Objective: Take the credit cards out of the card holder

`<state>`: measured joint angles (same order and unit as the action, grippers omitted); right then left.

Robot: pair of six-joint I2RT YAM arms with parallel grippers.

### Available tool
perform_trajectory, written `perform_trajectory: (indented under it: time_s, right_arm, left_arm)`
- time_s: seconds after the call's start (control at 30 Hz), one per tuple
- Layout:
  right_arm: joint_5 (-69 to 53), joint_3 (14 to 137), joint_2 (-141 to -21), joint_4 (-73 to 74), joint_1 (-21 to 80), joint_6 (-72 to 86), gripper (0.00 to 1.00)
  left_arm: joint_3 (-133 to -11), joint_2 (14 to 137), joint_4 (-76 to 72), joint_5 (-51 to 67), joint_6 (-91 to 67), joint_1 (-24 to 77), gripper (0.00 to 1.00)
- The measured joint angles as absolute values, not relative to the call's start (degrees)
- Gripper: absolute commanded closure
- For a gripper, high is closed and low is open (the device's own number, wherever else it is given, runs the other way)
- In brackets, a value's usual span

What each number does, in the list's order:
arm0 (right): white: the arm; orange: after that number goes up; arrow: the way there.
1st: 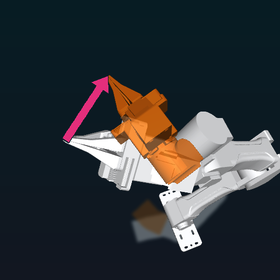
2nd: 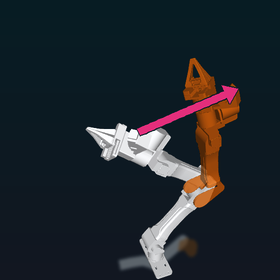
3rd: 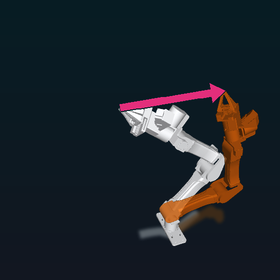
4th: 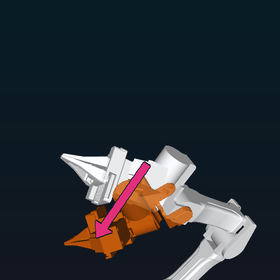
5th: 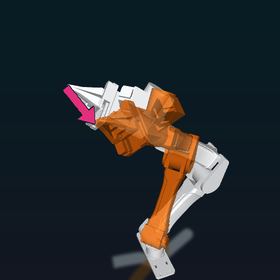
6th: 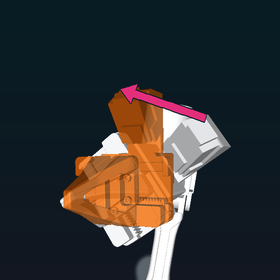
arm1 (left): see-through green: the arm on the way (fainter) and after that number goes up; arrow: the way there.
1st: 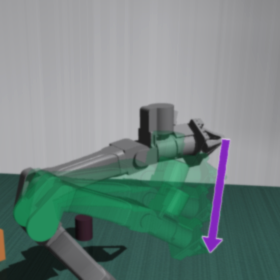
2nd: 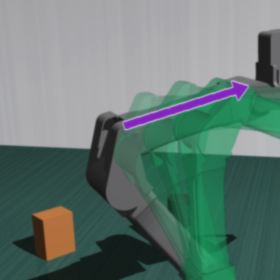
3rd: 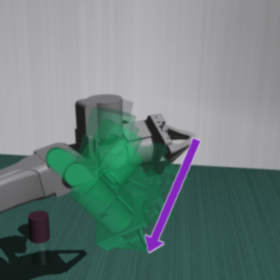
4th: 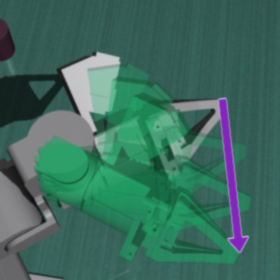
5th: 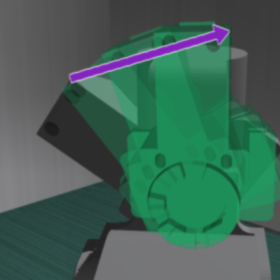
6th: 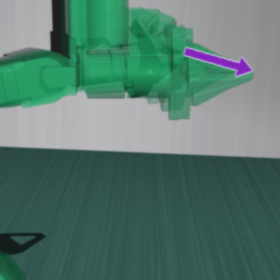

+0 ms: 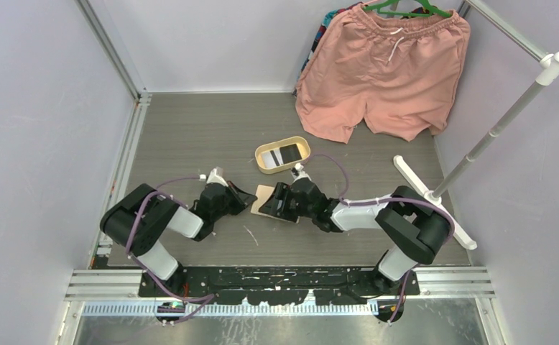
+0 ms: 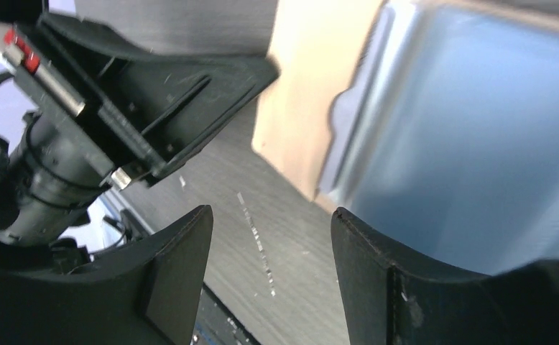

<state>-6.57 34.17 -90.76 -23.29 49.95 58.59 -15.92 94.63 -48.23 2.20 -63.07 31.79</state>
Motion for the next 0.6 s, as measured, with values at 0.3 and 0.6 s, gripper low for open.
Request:
perform_trajectory:
  time_s: [0.3,0.6]
  right_arm:
    - [-4.6,31.9,-90.9,-27.1,44.5,58.7,0.32]
    - [-7.5,33.9,-97.8,-34.6,43.3,59.5,0.32]
  left_arm:
    - [-16.4,95.7,-49.3,2.5,-63.1,31.8,1.0]
    - [-17.1,96.9,-50.1,2.9,-63.1,31.7,1.0]
